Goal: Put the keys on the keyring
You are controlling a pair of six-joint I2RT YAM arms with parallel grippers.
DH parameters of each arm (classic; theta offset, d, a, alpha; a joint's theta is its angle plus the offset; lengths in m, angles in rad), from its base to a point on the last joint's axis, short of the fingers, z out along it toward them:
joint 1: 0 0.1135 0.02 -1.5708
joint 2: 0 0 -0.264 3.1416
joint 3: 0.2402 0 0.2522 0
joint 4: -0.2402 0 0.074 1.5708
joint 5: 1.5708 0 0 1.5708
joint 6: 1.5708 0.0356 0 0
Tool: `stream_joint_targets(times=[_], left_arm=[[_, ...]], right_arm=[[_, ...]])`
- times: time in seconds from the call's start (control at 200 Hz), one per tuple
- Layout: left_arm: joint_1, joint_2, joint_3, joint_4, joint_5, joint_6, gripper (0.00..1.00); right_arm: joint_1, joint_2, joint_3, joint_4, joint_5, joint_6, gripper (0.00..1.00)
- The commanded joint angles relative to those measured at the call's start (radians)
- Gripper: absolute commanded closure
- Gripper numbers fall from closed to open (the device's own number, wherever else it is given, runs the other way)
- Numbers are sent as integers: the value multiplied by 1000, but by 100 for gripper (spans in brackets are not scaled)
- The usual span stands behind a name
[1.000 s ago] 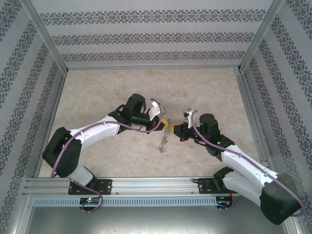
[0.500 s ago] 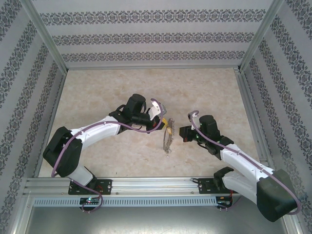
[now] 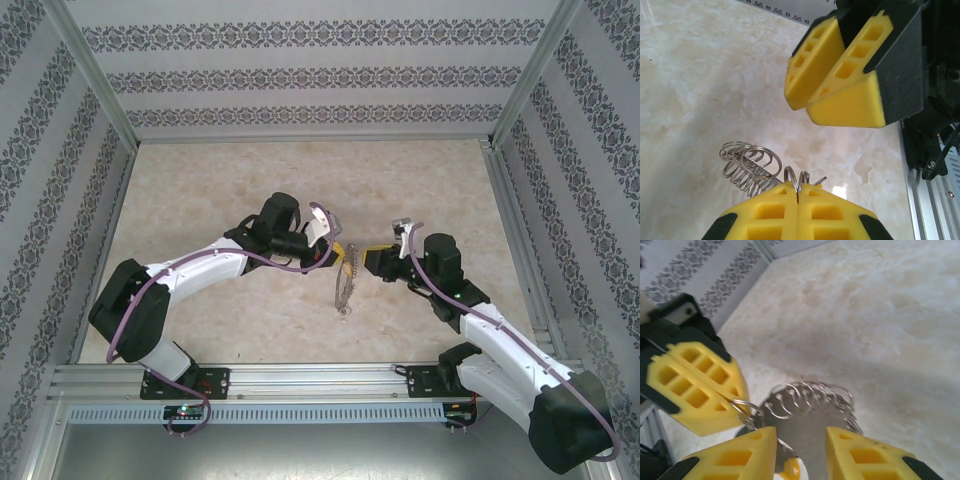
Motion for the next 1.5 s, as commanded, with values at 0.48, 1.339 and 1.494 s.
stream_joint_targets(times=[0.48, 1.339, 1.494], left_arm=[[33, 41, 39, 12, 151, 1, 100], [50, 47, 47, 11, 202, -12, 100], [51, 47, 46, 15, 211, -14, 100]], right_arm=[[-37, 212, 30, 290, -338, 17, 68], [-12, 236, 65, 307, -404, 43, 68], [-4, 262, 68, 313, -410, 41, 69]])
